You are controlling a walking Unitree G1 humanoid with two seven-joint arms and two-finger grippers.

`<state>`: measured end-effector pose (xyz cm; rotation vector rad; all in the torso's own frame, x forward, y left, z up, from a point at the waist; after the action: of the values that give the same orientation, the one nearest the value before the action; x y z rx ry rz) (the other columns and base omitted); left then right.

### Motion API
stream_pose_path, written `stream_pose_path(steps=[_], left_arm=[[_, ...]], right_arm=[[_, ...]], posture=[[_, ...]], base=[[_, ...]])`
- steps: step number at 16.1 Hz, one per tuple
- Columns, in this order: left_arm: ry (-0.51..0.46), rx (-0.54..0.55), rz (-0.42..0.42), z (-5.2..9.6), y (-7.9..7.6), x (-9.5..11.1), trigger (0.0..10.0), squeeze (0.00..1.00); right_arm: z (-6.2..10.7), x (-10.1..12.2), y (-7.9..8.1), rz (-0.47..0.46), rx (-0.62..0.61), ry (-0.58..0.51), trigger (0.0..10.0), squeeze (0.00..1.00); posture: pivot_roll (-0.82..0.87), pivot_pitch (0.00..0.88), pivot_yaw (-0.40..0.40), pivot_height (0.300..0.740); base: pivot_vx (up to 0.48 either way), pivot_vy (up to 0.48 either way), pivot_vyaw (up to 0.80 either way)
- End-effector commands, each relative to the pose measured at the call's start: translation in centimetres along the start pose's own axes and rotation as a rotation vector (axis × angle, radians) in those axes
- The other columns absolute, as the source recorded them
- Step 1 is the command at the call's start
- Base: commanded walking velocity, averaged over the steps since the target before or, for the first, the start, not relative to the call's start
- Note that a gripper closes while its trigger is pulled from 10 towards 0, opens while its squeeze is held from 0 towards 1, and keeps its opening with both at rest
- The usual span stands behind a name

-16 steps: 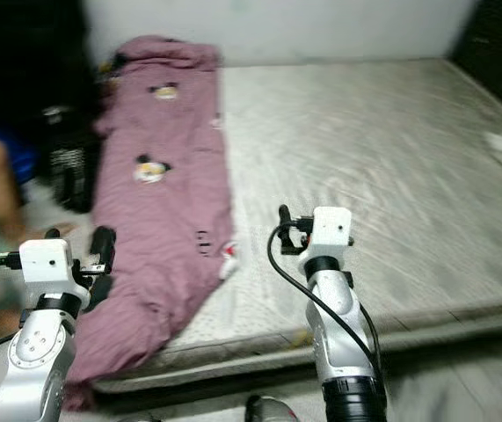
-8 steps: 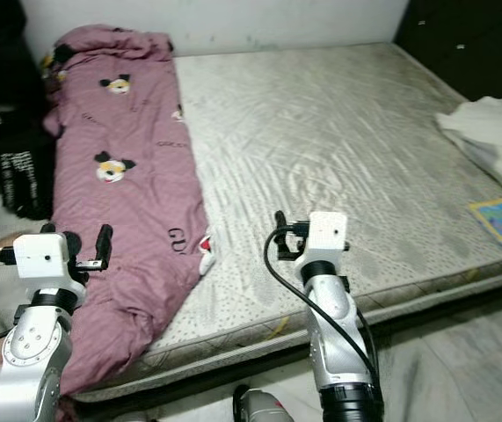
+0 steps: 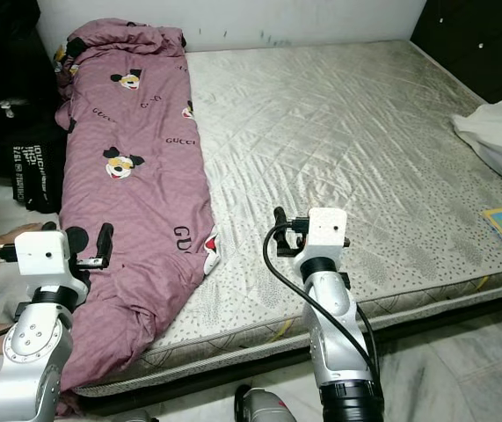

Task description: Clean up the room

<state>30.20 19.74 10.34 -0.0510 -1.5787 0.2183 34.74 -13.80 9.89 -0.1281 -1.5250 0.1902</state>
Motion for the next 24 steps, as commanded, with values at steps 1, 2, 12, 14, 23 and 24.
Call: stream_pose_path(steps=[1, 2, 12, 14, 23, 24], left_arm=[[-0.008, 0.002, -0.005, -0.07, -0.08, 0.36, 10.0, 0.00], [-0.008, 0.002, -0.005, -0.12, -0.08, 0.39, 10.0, 0.00], [-0.014, 0.020, -0.007, -0.45, 0.06, 0.56, 10.0, 0.00], [-0.014, 0.021, -0.008, -0.51, 0.06, 0.57, 10.0, 0.00], [-0.013, 0.010, -0.001, -0.53, -0.26, 0.46, 10.0, 0.00], [-0.012, 0.008, 0.000, -0.53, -0.32, 0.46, 10.0, 0.00]], right_arm=[[-0.15, 0.55, 0.17, 0.005, 0.011, -0.014, 10.0, 0.00], [-0.20, 0.56, 0.19, 0.006, 0.012, -0.014, 10.0, 0.00], [-0.50, 0.59, 0.41, 0.005, 0.022, -0.013, 10.0, 0.00], [-0.56, 0.59, 0.43, 0.004, 0.025, -0.012, 10.0, 0.00], [-0.59, 0.47, 0.84, 0.013, 0.051, -0.014, 10.0, 0.00], [-0.58, 0.46, 0.88, 0.013, 0.053, -0.014, 10.0, 0.00]], posture=[[0.09, 0.098, -0.022, 0.696], [0.09, 0.097, -0.021, 0.686], [0.09, 0.091, -0.017, 0.587], [0.09, 0.091, -0.017, 0.587], [0.09, 0.079, -0.022, 0.587], [0.09, 0.079, -0.022, 0.582]], base=[[0.000, 0.000, 0.00], [0.000, 0.000, 0.00], [0.000, 0.000, 0.00], [0.000, 0.000, 0.00], [0.000, 0.000, 0.00], [0.000, 0.000, 0.00]])
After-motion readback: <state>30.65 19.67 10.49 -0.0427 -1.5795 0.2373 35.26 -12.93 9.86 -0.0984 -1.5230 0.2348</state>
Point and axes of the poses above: a point about 5 cm out from each wrist's last joint towards the gripper, its own z axis pointing back from the gripper into the wrist, its own x axis along the axis of the wrist's last joint, y = z × x, the point moved 6 cm from there along -z, pointing out of the wrist towards the gripper, and after that the axes turned 14 degrees about z, right-handed, at the moved point
